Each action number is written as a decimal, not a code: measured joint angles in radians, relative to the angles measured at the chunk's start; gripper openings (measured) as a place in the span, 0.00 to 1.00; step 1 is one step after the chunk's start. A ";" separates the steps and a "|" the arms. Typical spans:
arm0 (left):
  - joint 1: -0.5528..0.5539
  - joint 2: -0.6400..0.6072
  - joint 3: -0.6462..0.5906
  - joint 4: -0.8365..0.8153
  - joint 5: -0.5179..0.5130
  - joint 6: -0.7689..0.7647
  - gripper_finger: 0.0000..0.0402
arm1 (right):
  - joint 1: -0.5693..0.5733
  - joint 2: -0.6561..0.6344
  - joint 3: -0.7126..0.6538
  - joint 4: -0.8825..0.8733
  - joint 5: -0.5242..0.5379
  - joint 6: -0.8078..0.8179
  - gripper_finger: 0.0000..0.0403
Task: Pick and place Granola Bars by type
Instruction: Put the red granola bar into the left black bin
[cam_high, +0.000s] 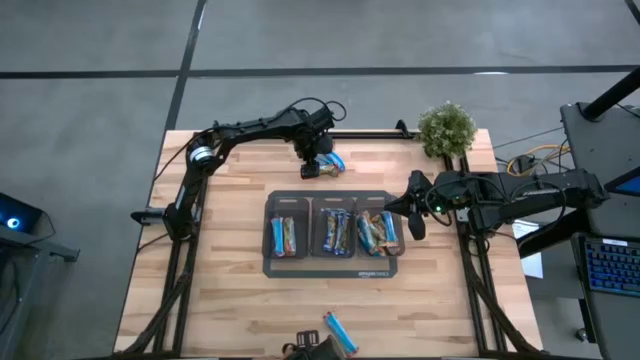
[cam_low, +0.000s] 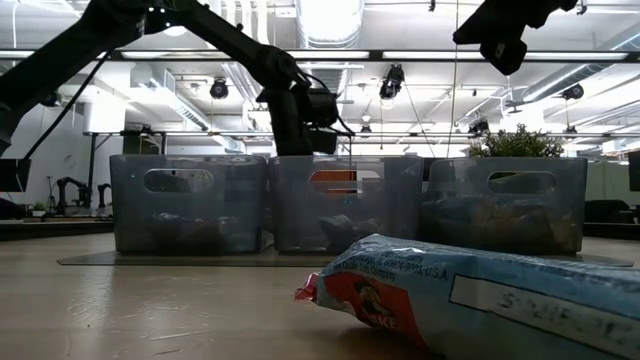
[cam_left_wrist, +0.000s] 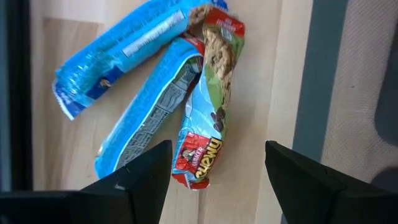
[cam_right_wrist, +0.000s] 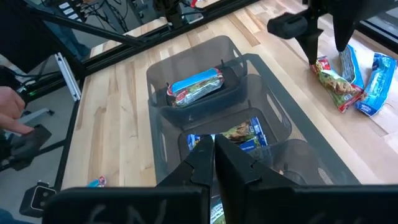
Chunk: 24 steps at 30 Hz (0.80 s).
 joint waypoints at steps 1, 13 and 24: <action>0.000 0.004 0.000 -0.001 0.000 0.000 0.59 | 0.000 0.000 0.000 -0.001 0.000 0.000 0.02; -0.007 0.035 0.000 -0.006 -0.003 0.055 0.59 | 0.000 0.000 0.000 -0.045 0.001 0.000 0.02; -0.007 0.035 0.000 -0.063 -0.003 0.089 0.59 | 0.000 0.000 0.000 -0.047 0.002 0.000 0.02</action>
